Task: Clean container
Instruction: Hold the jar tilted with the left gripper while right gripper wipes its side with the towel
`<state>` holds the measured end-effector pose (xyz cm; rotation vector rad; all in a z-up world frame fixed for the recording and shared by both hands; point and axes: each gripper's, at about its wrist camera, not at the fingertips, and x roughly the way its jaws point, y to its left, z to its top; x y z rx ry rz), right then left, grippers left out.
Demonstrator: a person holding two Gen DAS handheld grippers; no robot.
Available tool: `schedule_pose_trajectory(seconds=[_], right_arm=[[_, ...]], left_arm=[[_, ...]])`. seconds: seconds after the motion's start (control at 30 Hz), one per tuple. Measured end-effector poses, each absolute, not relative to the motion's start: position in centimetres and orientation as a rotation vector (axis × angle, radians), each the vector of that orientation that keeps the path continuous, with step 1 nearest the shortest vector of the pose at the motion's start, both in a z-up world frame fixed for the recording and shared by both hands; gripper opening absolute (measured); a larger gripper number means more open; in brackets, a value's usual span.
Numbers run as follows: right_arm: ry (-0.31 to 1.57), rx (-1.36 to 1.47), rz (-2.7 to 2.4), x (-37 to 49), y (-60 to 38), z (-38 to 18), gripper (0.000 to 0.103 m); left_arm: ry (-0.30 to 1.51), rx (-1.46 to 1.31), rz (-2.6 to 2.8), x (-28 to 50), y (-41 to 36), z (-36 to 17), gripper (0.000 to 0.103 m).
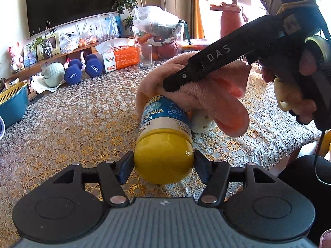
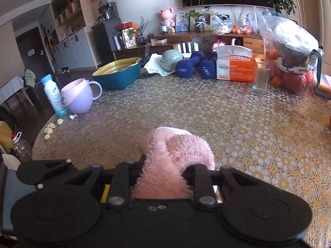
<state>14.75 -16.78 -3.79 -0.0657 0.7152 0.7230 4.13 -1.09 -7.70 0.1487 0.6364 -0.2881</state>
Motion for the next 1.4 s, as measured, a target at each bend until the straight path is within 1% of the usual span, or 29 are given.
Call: schedule_pose_trajectory(seconds=[0.13,0.3,0.5,0.57,0.83,0.97,1.13,1.23,1.4], right_arm=[[0.719,-0.030,0.659,15.4,-18.3,-3.6,0.024],[0.719,-0.053,0.802,12.2,-18.2,-2.4,0.024],[0.773,-0.070,0.934,9.6,-16.3,-2.9,0.024],[0.781,-0.100,0.920,9.7,-15.6,-3.4,0.024],[0.755,-0.069,0.823,13.7,-15.0,-3.4,0.024],[0.753,-0.041,0.781,15.7,-15.0,-3.8,0.024],[0.738,-0.021,0.693,17.0,-15.1,-3.9,0.024],[0.726,0.001,0.704,16.4,-15.9,-3.3,0.024],[0.716,-0.083,0.812,12.8,-15.6,-2.2,0.024]], left_arm=[[0.641,0.131,-0.293,4.2,-0.7,-7.7,0.061],[0.640,0.124,-0.294,4.3,-0.7,-7.7,0.061],[0.644,0.119,-0.297,4.5,-0.6,-7.7,0.061],[0.645,0.120,-0.291,4.5,-0.6,-7.7,0.061],[0.636,0.124,-0.265,4.3,-0.4,-7.8,0.061],[0.608,0.168,-0.242,3.9,-0.6,-7.7,0.061],[0.618,0.152,-0.242,4.0,-0.4,-7.7,0.061],[0.617,0.154,-0.243,4.0,-0.3,-7.7,0.061],[0.622,0.137,-0.244,4.2,-0.1,-7.8,0.061]])
